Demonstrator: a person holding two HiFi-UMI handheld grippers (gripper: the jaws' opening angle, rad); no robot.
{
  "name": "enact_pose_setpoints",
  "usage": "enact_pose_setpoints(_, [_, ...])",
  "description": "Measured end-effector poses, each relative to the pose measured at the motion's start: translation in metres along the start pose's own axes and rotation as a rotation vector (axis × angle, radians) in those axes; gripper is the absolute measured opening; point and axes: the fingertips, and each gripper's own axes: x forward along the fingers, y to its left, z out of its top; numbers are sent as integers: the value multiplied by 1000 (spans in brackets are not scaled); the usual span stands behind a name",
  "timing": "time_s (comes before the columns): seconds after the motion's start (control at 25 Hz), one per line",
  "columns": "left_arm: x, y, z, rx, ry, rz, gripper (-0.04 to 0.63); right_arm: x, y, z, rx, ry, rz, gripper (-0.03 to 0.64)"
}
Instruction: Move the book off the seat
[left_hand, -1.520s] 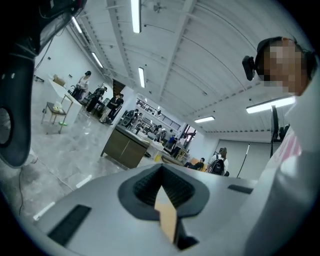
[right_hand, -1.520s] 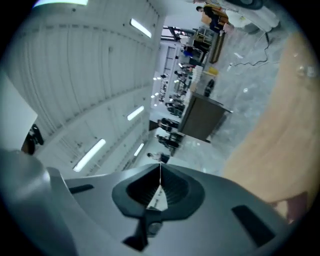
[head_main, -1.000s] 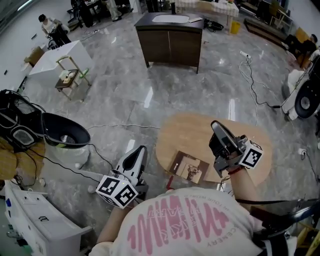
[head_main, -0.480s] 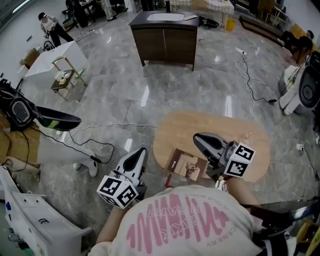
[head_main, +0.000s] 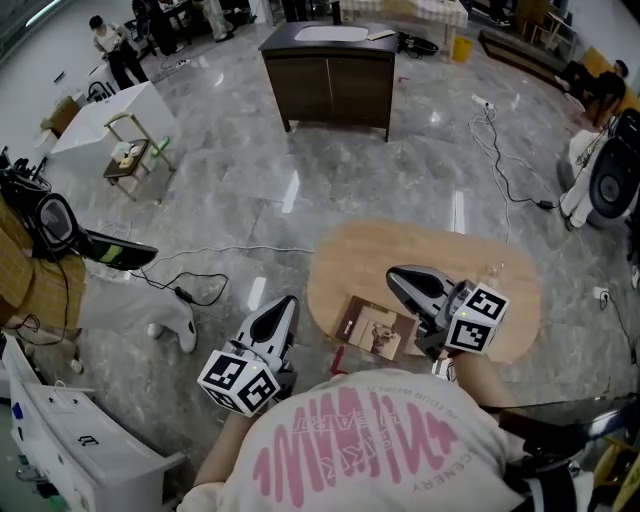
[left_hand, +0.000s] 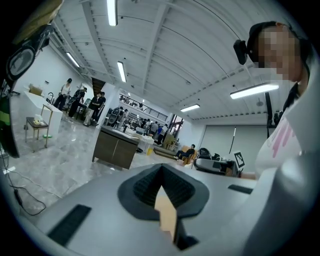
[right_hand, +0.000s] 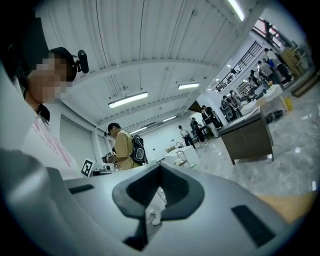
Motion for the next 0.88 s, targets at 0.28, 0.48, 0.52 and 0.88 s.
enact_pose_setpoints(0.28, [-5, 3, 0, 0, -2, 15, 9, 1, 0, 4, 18, -23, 3, 12])
enact_pose_setpoints(0.48, [-7, 4, 2, -3, -5, 20, 9, 0, 5, 7, 13, -38, 19, 12])
enact_pose_setpoints(0.52, [-7, 4, 2, -2, -5, 21, 9, 0, 5, 7, 15, -43, 21, 12])
enact_pose_setpoints(0.88, [-10, 3, 2, 2, -3, 22, 8, -1, 6, 2, -3, -19, 13, 12])
